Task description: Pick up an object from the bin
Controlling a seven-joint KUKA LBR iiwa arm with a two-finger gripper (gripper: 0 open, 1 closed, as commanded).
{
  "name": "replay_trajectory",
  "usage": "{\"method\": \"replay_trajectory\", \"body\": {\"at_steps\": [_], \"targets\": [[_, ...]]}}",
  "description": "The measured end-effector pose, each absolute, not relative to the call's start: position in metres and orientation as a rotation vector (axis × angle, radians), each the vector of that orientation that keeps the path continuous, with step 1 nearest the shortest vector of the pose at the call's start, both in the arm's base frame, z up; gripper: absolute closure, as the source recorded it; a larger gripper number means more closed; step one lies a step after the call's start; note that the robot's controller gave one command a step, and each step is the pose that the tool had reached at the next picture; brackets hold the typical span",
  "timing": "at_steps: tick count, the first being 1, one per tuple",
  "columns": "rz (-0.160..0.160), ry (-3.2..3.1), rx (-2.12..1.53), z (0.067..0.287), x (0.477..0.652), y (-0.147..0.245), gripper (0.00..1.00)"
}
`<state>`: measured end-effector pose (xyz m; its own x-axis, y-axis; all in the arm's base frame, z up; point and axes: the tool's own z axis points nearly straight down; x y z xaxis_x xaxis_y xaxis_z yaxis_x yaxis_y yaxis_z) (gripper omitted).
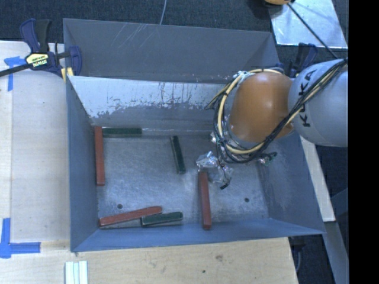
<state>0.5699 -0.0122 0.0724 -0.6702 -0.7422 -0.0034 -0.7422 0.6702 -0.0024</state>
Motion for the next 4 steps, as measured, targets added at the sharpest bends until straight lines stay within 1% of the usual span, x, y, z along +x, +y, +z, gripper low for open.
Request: {"method": "replay_trajectory", "body": {"at_steps": [2,3,4], "targets": [[0.000,2.883,-1.236,0.072,0.568,-0.015,1.00],[0.000,2.924,-1.143,0.070,0.563,-0.023,0.00],[0.001,2.925,-1.141,0.070,0.563,-0.023,0.00]]}}
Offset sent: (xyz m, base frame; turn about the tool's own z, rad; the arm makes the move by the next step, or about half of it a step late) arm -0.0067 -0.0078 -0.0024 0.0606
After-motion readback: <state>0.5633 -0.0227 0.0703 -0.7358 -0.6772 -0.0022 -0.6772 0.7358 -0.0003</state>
